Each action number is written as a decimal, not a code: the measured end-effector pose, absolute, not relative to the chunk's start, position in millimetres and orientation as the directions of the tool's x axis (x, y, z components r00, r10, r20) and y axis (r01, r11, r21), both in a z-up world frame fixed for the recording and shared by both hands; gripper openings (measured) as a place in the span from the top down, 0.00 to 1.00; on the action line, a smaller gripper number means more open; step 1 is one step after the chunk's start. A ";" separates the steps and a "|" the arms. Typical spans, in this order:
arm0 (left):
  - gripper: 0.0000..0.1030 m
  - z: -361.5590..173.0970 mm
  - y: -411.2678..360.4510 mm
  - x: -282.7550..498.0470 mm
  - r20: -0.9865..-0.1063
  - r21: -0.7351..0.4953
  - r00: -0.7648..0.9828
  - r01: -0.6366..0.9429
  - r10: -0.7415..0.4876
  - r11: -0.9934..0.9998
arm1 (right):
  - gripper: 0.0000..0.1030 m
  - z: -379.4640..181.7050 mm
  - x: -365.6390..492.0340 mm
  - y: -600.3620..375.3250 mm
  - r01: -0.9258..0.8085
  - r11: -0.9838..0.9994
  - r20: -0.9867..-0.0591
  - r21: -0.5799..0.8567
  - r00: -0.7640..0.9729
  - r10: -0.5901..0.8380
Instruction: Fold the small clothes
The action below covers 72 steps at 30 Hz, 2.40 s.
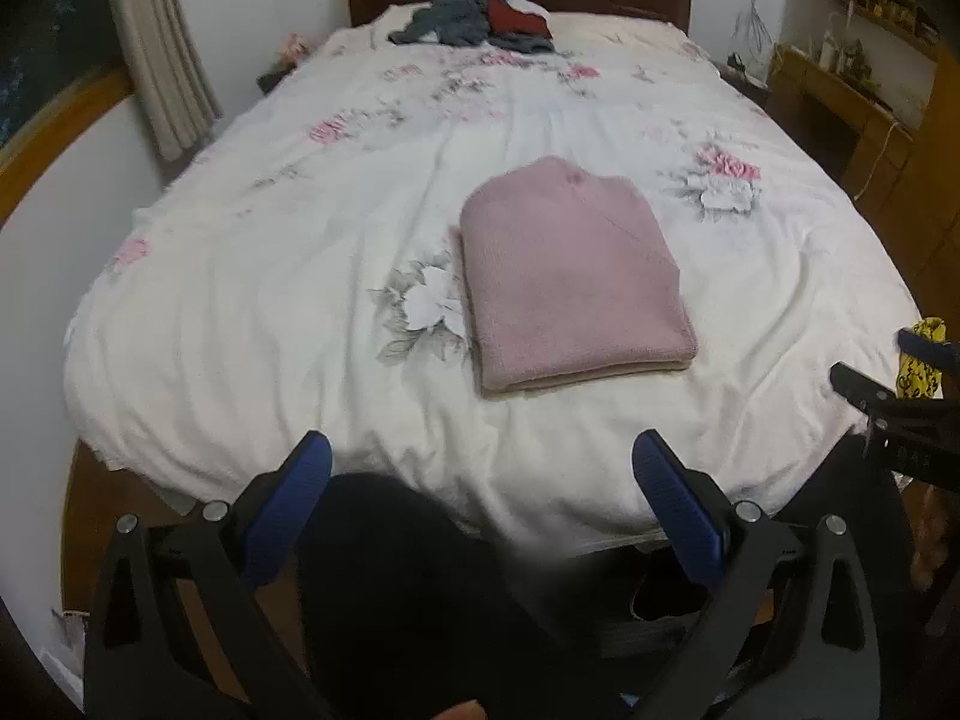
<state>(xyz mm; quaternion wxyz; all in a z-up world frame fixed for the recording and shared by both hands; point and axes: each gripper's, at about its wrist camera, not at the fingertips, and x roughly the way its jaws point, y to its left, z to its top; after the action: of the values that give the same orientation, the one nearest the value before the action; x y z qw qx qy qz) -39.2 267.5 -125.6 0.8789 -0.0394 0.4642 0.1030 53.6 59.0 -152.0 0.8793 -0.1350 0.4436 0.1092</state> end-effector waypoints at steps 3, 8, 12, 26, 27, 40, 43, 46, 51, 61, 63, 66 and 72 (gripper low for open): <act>0.03 -100.5 267.7 -58.7 -0.817 -0.029 0.565 -0.233 0.111 0.972 | 0.04 -121.1 31.9 58.5 -0.293 0.944 -0.779 -0.154 0.624 0.067; 0.03 -61.7 260.5 -75.4 -0.815 -0.099 0.577 -0.213 0.044 0.972 | 0.04 -69.0 5.7 58.5 -0.329 0.938 -0.776 -0.107 0.617 0.128; 0.03 -26.2 236.3 -92.9 -0.774 0.047 0.616 -0.175 0.146 0.984 | 0.04 -38.1 -12.5 61.4 -0.340 0.933 -0.766 -0.117 0.629 0.134; 0.03 -24.7 230.3 -100.8 -0.806 -0.012 0.585 -0.166 0.089 0.986 | 0.04 -14.9 -35.4 73.3 -0.349 0.930 -0.763 -0.113 0.630 0.144; 0.03 -26.1 230.3 -100.3 -0.809 -0.009 0.581 -0.166 0.090 0.986 | 0.04 -15.3 -35.6 74.1 -0.346 0.931 -0.763 -0.116 0.632 0.139; 0.03 -29.6 233.9 -90.5 -0.817 -0.016 0.571 -0.164 0.082 0.986 | 0.04 -21.3 -25.6 73.5 -0.346 0.933 -0.778 -0.096 0.611 0.146; 0.03 -29.7 234.2 -89.8 -0.816 -0.019 0.572 -0.168 0.082 0.986 | 0.04 -20.8 -23.6 73.4 -0.348 0.933 -0.777 -0.090 0.610 0.153; 0.03 -29.9 234.7 -88.8 -0.816 -0.017 0.571 -0.167 0.083 0.986 | 0.04 -22.1 -21.9 73.9 -0.351 0.931 -0.777 -0.094 0.611 0.152; 0.03 -29.6 234.7 -89.4 -0.817 -0.021 0.572 -0.168 0.080 0.986 | 0.04 -22.6 -21.1 74.2 -0.351 0.932 -0.777 -0.092 0.611 0.153; 0.03 -32.4 246.4 -81.8 -0.821 -0.027 0.566 -0.177 0.079 0.984 | 0.04 -25.6 -16.4 80.9 -0.362 0.928 -0.787 -0.090 0.597 0.157; 0.03 -32.3 248.1 -81.0 -0.820 -0.028 0.567 -0.180 0.081 0.983 | 0.04 -25.7 -16.5 81.7 -0.361 0.928 -0.786 -0.091 0.598 0.156; 0.03 -34.3 248.8 -80.3 -0.822 -0.025 0.564 -0.182 0.084 0.983 | 0.04 -26.2 -15.3 83.3 -0.366 0.927 -0.787 -0.087 0.595 0.161; 0.03 -36.1 249.1 -78.9 -0.824 -0.024 0.560 -0.186 0.086 0.982 | 0.04 -27.7 -13.8 84.9 -0.366 0.927 -0.790 -0.084 0.592 0.162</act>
<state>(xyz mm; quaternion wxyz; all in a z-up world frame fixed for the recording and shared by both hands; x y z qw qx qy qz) -78.9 249.1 -36.1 0.8814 -0.0542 0.4628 0.0770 -13.8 84.9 -27.7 0.8841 -0.1197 0.4263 0.1492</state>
